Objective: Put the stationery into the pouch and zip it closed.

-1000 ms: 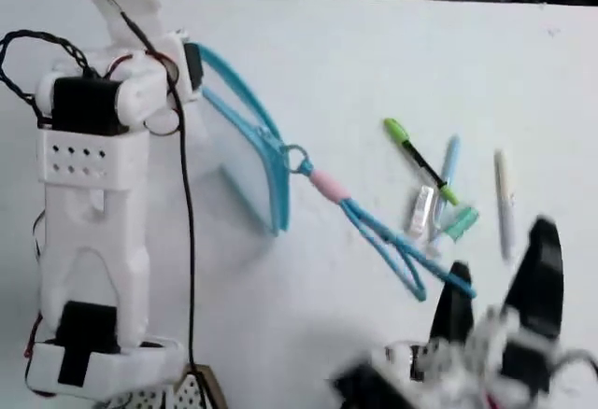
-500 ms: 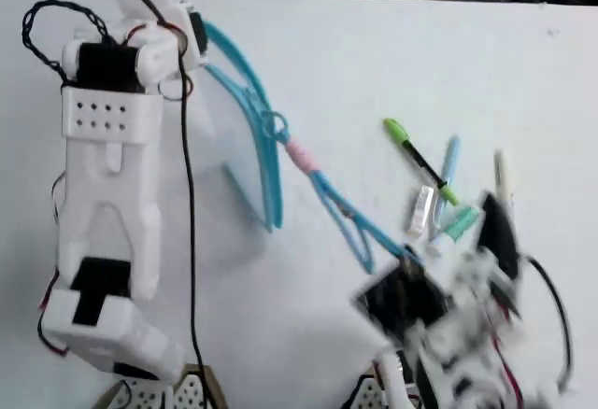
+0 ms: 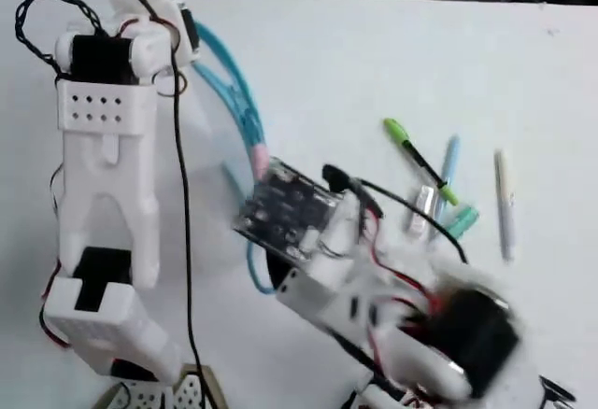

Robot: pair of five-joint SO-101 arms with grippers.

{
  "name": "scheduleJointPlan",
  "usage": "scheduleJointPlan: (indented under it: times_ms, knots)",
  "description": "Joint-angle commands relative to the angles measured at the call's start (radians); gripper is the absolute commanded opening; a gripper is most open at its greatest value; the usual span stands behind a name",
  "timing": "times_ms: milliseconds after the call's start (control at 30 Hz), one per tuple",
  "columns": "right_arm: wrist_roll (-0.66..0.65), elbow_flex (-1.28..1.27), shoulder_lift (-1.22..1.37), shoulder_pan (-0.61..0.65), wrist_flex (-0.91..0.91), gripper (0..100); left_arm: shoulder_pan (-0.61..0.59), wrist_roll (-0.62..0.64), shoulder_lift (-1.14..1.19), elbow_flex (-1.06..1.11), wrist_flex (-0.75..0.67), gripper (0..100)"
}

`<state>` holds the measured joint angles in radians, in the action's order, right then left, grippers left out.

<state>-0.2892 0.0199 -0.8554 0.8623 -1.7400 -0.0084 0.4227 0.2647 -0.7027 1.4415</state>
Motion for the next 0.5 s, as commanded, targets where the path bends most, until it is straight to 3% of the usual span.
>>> scheduleJointPlan:
  times_ms: [0,200,467]
  knots:
    - [0.008,0.172,-0.018,0.004,-0.033,36.8,-0.001,0.011,0.059,0.006,0.034,2]
    - [0.009,0.224,-0.054,-0.056,-0.035,28.3,0.001,0.011,0.061,0.006,0.034,2]
    - [0.094,0.143,-0.116,-0.091,-0.035,33.0,-0.001,0.011,0.059,0.006,0.04,2]
